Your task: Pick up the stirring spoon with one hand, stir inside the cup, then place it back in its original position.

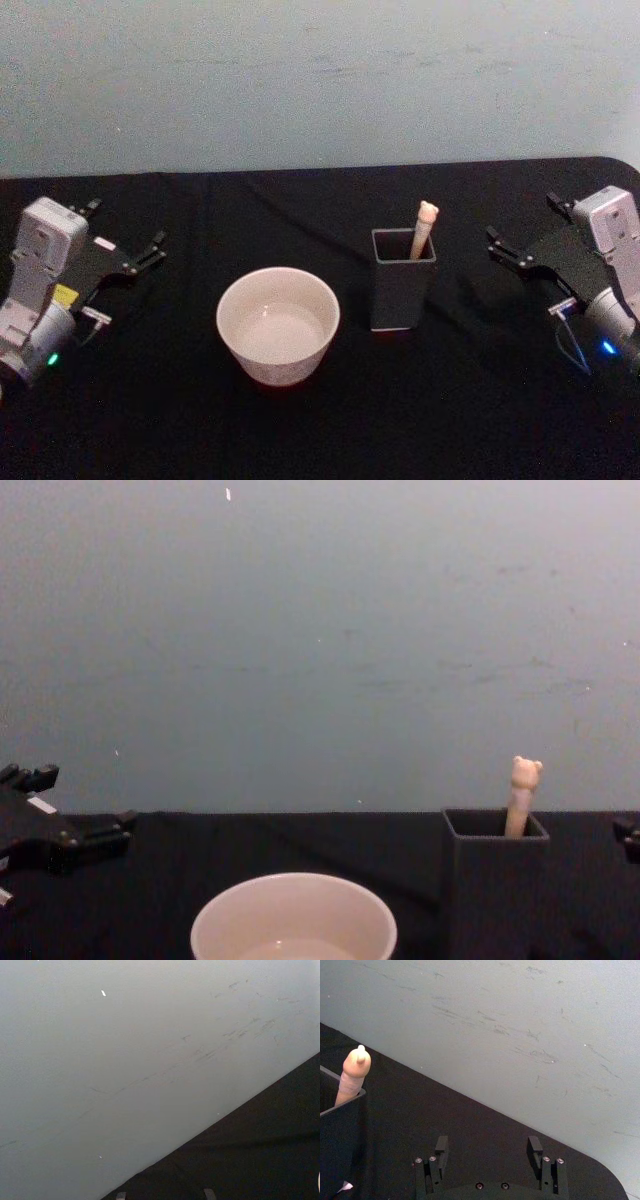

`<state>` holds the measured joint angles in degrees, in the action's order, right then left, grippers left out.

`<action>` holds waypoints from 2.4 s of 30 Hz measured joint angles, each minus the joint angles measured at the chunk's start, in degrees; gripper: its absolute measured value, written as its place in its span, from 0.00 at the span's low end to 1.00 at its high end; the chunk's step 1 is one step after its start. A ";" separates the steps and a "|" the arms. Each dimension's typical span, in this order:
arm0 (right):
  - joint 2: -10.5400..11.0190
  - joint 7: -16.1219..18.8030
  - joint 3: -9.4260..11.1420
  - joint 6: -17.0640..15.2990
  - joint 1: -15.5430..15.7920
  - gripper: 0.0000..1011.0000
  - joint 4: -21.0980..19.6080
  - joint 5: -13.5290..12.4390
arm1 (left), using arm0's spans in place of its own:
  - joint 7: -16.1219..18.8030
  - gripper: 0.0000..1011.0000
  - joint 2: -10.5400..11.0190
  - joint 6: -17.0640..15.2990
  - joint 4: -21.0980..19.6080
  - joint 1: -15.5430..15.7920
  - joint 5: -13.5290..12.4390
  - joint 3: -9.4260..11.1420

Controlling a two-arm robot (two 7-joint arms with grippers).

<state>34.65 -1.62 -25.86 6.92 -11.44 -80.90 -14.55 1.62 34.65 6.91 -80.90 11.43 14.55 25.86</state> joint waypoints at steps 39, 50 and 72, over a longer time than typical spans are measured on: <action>-0.28 0.56 0.37 0.01 -0.05 0.99 0.15 -0.04 | 0.00 0.99 0.00 0.00 0.00 0.00 0.00 0.00; 0.28 5.87 3.44 0.07 2.48 0.99 -3.27 -4.46 | 0.00 0.99 0.00 0.00 0.00 0.00 0.00 0.00; 0.23 22.03 5.15 -0.63 6.17 0.99 -10.23 -13.97 | 0.00 0.99 0.00 0.00 0.00 0.00 0.00 0.00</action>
<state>34.87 20.41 -20.72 6.28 -5.27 -91.13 -28.51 1.62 34.65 6.91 -80.90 11.43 14.55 25.86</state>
